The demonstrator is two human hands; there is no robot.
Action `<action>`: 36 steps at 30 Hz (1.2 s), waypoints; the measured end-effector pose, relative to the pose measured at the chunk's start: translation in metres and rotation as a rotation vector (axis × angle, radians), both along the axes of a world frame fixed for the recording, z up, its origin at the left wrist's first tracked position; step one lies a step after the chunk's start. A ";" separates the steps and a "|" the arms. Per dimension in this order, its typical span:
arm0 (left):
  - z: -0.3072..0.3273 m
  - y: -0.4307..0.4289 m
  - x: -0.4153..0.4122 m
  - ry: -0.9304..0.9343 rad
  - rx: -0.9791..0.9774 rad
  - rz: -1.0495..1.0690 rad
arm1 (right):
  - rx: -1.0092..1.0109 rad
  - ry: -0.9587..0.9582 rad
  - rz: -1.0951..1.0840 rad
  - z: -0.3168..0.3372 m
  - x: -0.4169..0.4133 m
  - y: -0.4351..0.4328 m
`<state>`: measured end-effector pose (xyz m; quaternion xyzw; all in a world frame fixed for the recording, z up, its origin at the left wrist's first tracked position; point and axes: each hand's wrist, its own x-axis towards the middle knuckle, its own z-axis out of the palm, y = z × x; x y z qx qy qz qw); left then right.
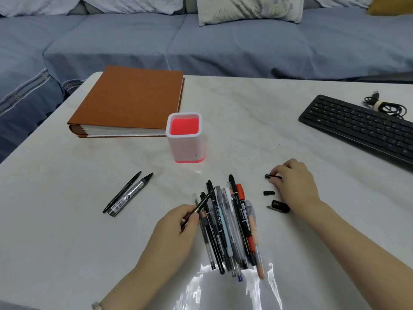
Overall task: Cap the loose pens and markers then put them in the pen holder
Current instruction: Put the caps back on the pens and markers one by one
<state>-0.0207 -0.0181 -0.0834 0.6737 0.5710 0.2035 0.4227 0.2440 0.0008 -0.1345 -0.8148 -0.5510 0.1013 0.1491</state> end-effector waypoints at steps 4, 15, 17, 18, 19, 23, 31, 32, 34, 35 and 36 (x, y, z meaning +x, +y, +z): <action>0.005 -0.001 0.002 -0.087 -0.018 0.031 | 0.138 0.439 0.062 0.023 -0.021 -0.014; 0.034 -0.015 0.020 -0.298 -0.020 -0.078 | 0.305 1.230 0.126 0.085 -0.057 -0.063; 0.037 -0.016 0.019 -0.295 0.004 -0.093 | 0.307 1.174 0.124 0.085 -0.057 -0.065; 0.038 -0.017 0.019 -0.288 0.016 -0.103 | 0.307 1.147 0.124 0.086 -0.056 -0.066; 0.038 -0.017 0.019 -0.275 0.030 -0.115 | 0.309 1.123 0.122 0.087 -0.056 -0.067; 0.037 -0.018 0.016 -0.213 0.081 -0.159 | 0.299 0.999 0.131 0.091 -0.057 -0.070; 0.033 -0.019 0.010 -0.079 0.179 -0.254 | 0.256 0.725 0.238 0.091 -0.059 -0.074; 0.032 -0.019 0.008 -0.059 0.199 -0.272 | 0.255 0.676 0.268 0.090 -0.059 -0.075; 0.028 -0.018 0.005 -0.017 0.255 -0.303 | 0.262 0.595 0.327 0.090 -0.059 -0.074; 0.025 -0.018 0.003 0.003 0.284 -0.316 | 0.261 0.572 0.354 0.090 -0.059 -0.074; 0.023 -0.017 0.001 0.020 0.311 -0.330 | 0.258 0.555 0.374 0.090 -0.058 -0.074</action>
